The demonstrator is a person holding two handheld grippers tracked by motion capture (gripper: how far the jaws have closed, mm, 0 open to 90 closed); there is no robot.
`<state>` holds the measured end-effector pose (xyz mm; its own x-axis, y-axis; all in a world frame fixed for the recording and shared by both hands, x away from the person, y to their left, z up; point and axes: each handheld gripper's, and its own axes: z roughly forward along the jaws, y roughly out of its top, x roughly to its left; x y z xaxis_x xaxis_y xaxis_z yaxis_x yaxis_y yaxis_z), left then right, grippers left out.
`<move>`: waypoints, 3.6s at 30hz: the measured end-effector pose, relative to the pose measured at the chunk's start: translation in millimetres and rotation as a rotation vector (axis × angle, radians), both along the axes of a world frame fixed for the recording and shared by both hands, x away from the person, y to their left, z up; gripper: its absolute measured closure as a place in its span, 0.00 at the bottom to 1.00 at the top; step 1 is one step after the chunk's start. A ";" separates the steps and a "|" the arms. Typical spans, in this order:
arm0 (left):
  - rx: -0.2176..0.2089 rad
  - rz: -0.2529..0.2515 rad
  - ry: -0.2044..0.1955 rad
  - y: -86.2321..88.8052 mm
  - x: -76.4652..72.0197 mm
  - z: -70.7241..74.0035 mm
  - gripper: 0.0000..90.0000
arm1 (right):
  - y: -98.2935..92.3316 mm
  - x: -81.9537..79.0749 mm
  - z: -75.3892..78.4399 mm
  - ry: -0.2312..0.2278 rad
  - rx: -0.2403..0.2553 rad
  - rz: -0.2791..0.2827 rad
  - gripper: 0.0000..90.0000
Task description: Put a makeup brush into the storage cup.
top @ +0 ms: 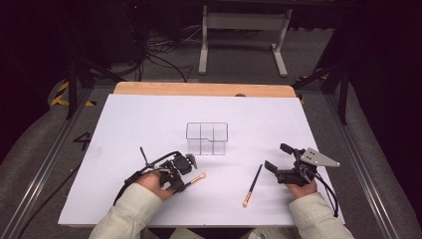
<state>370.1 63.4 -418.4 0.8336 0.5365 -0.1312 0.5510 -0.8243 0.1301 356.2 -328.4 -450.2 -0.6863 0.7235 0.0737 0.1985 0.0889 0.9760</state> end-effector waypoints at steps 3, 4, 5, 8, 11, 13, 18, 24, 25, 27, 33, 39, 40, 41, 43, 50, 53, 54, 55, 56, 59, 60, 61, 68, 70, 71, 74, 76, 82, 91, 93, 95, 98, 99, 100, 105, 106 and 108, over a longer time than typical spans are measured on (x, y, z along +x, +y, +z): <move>-0.029 -0.008 0.001 2.4 0.2 7.0 0.92 | 0.1 -0.3 0.0 0.000 -0.003 0.002 0.04; -0.031 -0.008 0.005 2.7 0.4 9.1 0.92 | 0.2 -0.4 0.0 0.000 -0.003 0.001 0.04; -0.040 -0.007 0.000 3.4 0.8 11.0 0.92 | 0.2 -0.3 0.0 0.000 -0.003 0.001 0.04; -0.052 -0.007 0.000 4.6 2.1 16.2 0.92 | 0.2 -0.4 0.0 0.001 -0.005 0.001 0.04; -0.064 -0.016 0.002 5.1 2.9 21.3 0.92 | 0.3 -0.3 -0.1 0.001 -0.005 -0.001 0.04; -0.069 -0.016 0.002 5.1 3.2 25.2 0.92 | 0.3 -0.3 0.0 0.001 -0.006 0.000 0.04; -0.107 -0.016 -0.011 7.8 4.4 36.0 0.92 | 0.3 -0.3 0.0 0.001 -0.006 0.000 0.04; -0.197 -0.005 -0.040 15.8 5.0 49.3 0.92 | 0.4 -0.2 -0.1 0.001 -0.007 0.000 0.04; -0.218 -0.006 -0.050 17.1 5.1 50.9 0.92 | 0.5 -0.3 -0.2 0.000 -0.006 -0.002 0.04; -0.260 0.001 -0.071 19.1 4.6 53.9 0.92 | 0.4 -0.2 -0.1 0.000 -0.007 -0.001 0.04; -0.367 0.007 -0.131 25.5 4.2 62.4 0.92 | 0.5 -0.2 -0.2 0.001 -0.006 -0.002 0.04; -0.446 0.014 -0.161 29.4 4.9 64.4 0.92 | 0.6 0.4 -0.7 0.007 -0.005 0.002 0.04; -0.462 0.015 -0.160 30.3 5.5 64.2 0.92 | 0.5 0.4 -0.7 0.006 -0.007 0.001 0.04; -0.474 0.020 -0.167 31.0 5.6 64.1 0.92 | 0.5 0.4 -0.7 0.008 -0.007 0.002 0.04; -0.493 0.026 -0.175 32.0 5.7 64.4 0.92 | 0.5 0.6 -0.8 0.007 -0.008 0.001 0.04; -0.605 0.025 -0.240 37.5 7.1 64.1 0.92 | 0.4 0.7 -1.0 0.010 -0.004 0.000 0.04; -0.633 0.028 -0.264 38.4 7.3 63.9 0.92 | 0.7 0.7 -1.0 0.009 -0.005 0.002 0.04; -0.648 0.032 -0.273 39.1 7.4 63.8 0.92 | 0.7 0.7 -1.1 0.008 -0.006 0.002 0.04; -0.668 0.035 -0.294 40.1 7.5 63.6 0.92 | 0.7 0.7 -1.1 0.008 -0.006 0.002 0.04; -0.684 0.034 -0.301 41.0 8.6 63.2 0.92 | 0.7 0.7 -1.0 0.009 -0.005 0.002 0.04; -0.722 0.032 -0.346 43.7 9.7 60.6 0.92 | 0.7 0.7 -1.0 0.008 -0.006 0.002 0.04; -0.739 0.029 -0.354 45.1 11.0 59.3 0.92 | 0.7 0.7 -1.0 0.008 -0.007 0.002 0.04; -0.751 0.036 -0.358 46.1 11.5 58.1 0.92 | 0.7 0.6 -1.0 0.008 -0.007 0.002 0.04; -0.876 0.026 -0.437 54.8 15.7 45.5 0.92 | 1.1 0.5 -1.0 0.009 -0.004 0.006 0.04; -0.899 0.019 -0.467 56.6 16.3 41.7 0.92 | 1.1 0.5 -1.0 0.009 -0.004 0.008 0.04; -0.899 0.019 -0.467 56.6 16.3 41.7 0.92 | 1.1 0.5 -1.0 0.009 -0.004 0.008 0.04; -0.933 0.023 -0.479 58.1 16.7 37.3 0.92 | 1.2 0.5 -0.9 0.009 -0.003 0.009 0.04; -0.959 0.017 -0.492 59.2 17.0 35.2 0.92 | 1.1 0.5 -0.9 0.008 -0.002 0.010 0.04; -1.014 -0.017 -0.582 61.4 14.9 29.4 0.92 | 1.2 0.6 -0.9 0.010 -0.002 0.011 0.04; -1.074 -0.016 -0.602 61.7 17.3 29.2 0.91 | 1.5 0.6 -1.0 0.010 -0.001 0.012 0.04; -1.100 -0.013 -0.614 60.0 18.6 30.1 0.91 | 1.5 0.6 -1.0 0.011 -0.002 0.013 0.04; -1.113 -0.004 -0.616 59.1 21.2 31.4 0.92 | 1.5 0.7 -1.1 0.011 -0.002 0.012 0.04; -1.117 -0.005 -0.607 56.1 27.4 35.4 0.92 | 1.3 0.8 -1.2 0.012 -0.002 0.011 0.04; -1.121 -0.002 -0.604 54.6 28.1 36.5 0.92 | 1.2 0.7 -1.1 0.013 -0.003 0.011 0.04; -1.127 -0.001 -0.614 53.0 29.0 37.3 0.92 | 1.2 0.7 -1.1 0.013 -0.003 0.011 0.04; -1.127 0.003 -0.616 47.5 34.8 40.6 0.91 | 1.0 0.8 -1.2 0.015 0.000 0.008 0.04; -1.127 0.001 -0.620 46.6 35.7 41.7 0.91 | 1.0 0.9 -1.3 0.017 0.001 0.008 0.04; -1.132 0.001 -0.623 44.3 38.2 43.8 0.92 | 0.8 1.1 -1.3 0.017 0.001 0.006 0.04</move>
